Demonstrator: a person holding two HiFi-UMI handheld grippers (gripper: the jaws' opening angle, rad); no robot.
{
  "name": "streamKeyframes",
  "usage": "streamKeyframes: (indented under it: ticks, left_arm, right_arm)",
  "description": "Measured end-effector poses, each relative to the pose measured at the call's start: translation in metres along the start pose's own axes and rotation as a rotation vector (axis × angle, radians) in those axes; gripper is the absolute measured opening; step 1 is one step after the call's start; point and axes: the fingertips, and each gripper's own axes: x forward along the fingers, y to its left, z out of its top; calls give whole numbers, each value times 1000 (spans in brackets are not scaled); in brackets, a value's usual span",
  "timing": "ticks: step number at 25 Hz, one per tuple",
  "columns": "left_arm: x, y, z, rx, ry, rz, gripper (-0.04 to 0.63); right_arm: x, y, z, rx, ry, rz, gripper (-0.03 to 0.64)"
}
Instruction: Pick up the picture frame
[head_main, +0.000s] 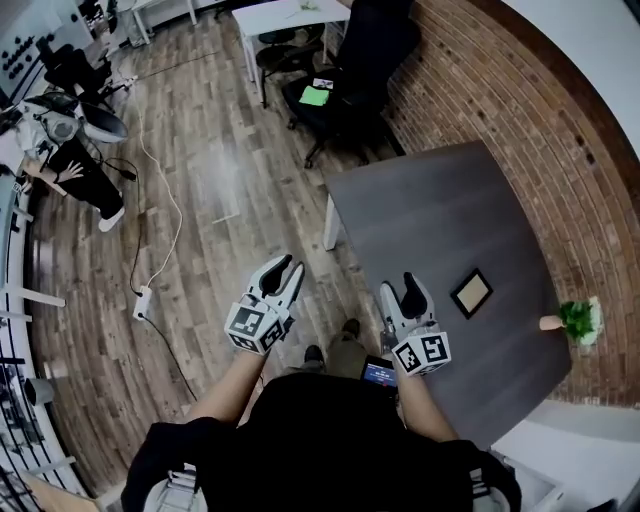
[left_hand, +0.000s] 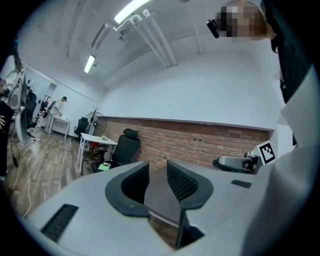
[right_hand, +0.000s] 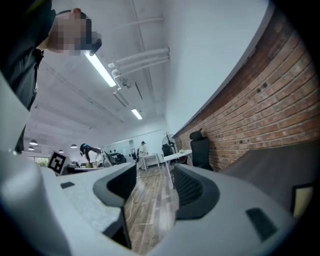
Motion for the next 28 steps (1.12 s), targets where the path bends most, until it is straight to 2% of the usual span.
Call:
streamKeyframes:
  ticks: [10,16,22,28]
  left_arm:
    - [117,-68,-10,27,99,-286,95]
    - [193,-153,-38,41,165,-464,97]
    - [249,-232,-80,37,274,-618,98]
    - [295,-296,-139,36,410,-732,100]
  right_arm:
    - [-57,-89,25,-1,-70,-292,238]
    - [-115,-158,34,22,-110,-461,238]
    - [-159,-221,27,50,-63,-586,238]
    - [-185,-291,-7,127,16,-669,234]
